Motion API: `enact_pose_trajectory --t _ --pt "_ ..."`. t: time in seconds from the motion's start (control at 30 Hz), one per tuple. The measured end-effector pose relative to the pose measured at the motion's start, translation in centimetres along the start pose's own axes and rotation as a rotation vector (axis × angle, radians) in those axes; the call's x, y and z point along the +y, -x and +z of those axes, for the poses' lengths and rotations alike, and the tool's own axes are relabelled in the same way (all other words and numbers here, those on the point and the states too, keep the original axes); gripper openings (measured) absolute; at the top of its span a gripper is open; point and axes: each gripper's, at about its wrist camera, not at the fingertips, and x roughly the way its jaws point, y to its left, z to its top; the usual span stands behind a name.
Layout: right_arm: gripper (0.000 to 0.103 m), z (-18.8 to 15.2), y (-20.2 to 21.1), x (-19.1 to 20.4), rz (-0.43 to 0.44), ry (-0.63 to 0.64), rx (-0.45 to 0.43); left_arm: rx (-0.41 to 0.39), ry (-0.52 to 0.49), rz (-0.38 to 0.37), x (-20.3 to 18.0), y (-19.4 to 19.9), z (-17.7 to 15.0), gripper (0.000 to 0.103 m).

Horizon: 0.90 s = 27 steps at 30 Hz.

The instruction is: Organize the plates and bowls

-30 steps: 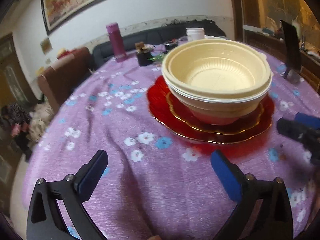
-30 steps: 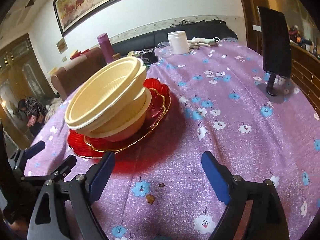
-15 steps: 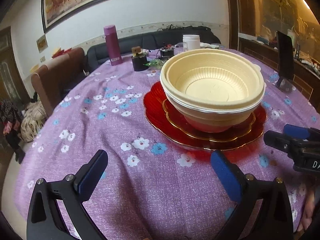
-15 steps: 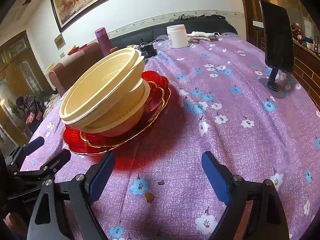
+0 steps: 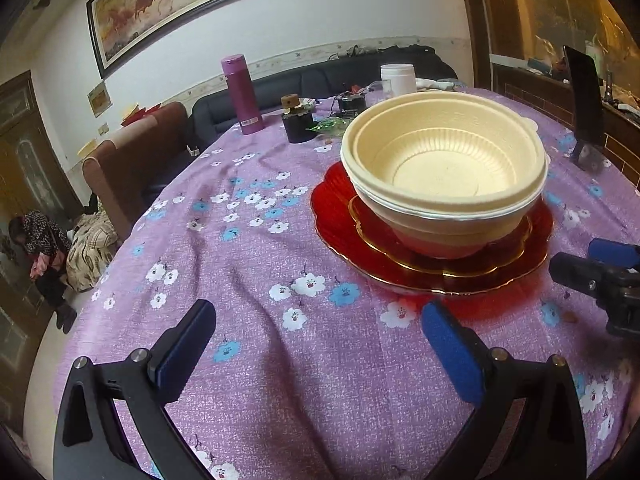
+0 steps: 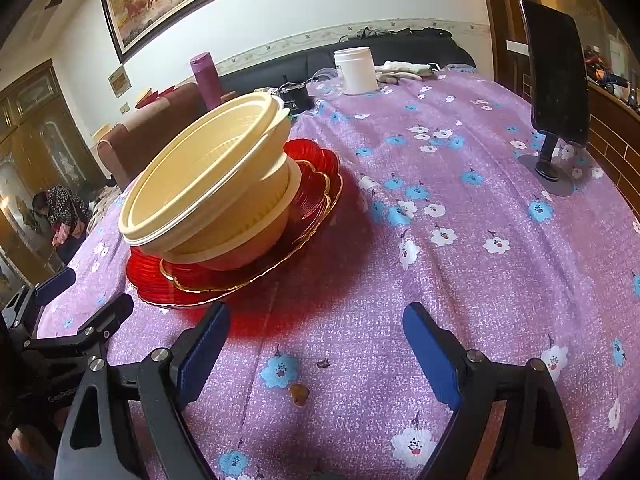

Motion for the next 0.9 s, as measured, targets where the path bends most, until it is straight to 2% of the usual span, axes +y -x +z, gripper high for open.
enact_pose_trajectory --t 0.9 --pt "0.091 -0.14 0.23 0.15 -0.002 0.004 -0.007 0.022 0.008 0.022 0.79 0.12 -0.14 0.103"
